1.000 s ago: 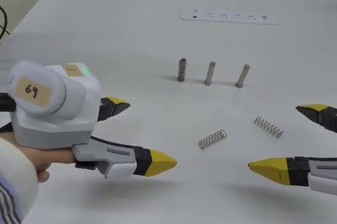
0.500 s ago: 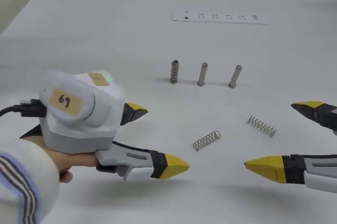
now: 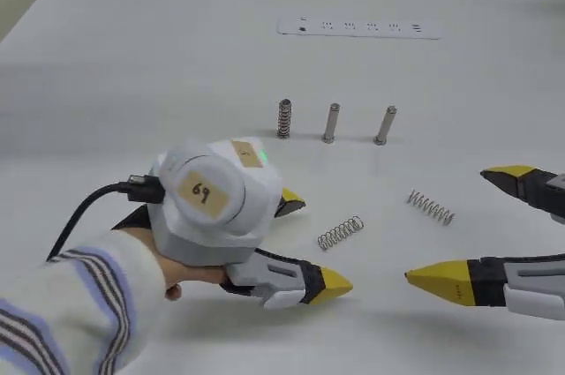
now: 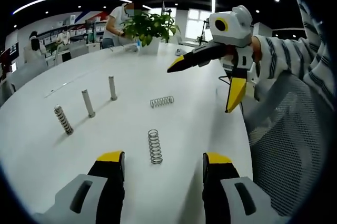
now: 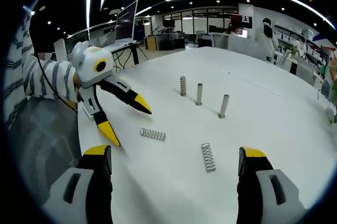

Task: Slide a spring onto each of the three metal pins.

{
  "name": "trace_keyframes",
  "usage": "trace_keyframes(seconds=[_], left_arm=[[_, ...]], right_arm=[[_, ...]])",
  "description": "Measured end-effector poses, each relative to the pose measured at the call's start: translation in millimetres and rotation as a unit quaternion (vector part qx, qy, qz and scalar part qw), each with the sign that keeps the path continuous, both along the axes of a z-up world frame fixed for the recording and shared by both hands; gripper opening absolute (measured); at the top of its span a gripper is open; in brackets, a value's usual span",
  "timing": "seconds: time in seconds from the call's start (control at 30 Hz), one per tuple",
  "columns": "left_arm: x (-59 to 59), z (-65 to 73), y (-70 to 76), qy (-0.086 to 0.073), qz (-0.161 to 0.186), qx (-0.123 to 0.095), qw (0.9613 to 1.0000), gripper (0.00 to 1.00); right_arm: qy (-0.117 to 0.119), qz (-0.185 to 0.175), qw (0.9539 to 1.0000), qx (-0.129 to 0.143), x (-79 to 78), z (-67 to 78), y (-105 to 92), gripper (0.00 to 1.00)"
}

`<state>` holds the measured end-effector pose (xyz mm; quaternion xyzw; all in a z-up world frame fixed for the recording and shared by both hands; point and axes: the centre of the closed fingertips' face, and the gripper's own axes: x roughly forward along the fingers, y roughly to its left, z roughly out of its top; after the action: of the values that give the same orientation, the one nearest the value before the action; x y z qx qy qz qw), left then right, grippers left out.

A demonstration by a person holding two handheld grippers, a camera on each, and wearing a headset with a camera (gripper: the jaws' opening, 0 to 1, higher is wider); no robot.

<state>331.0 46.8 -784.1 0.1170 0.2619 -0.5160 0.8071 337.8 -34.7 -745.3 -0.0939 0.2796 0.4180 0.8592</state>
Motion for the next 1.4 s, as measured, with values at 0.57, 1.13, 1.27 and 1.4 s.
trace_keyframes(seconds=[0.57,1.13,1.27,1.4], left_arm=[[5.6,-11.0,-7.8,-0.005,-0.016,0.016,0.9997,0.21],[14.4,-19.9,-0.7,-0.021,0.003,0.041,0.9989,0.02],[15.4,-19.7,-0.1,-0.018,0.006,0.039,0.9991,0.02],[14.0,-19.0,0.9,0.008,0.018,0.017,0.9997,0.02]], right_arm=[[-0.007,0.008,0.9999,-0.008,1.2,1.3,1.5,0.97],[-0.009,0.008,0.9998,-0.014,-1.7,2.8,-3.7,0.94],[-0.010,0.006,0.9999,-0.011,-1.8,4.3,-4.3,0.91],[-0.010,0.005,0.9998,-0.014,-1.5,3.7,-6.6,0.92]])
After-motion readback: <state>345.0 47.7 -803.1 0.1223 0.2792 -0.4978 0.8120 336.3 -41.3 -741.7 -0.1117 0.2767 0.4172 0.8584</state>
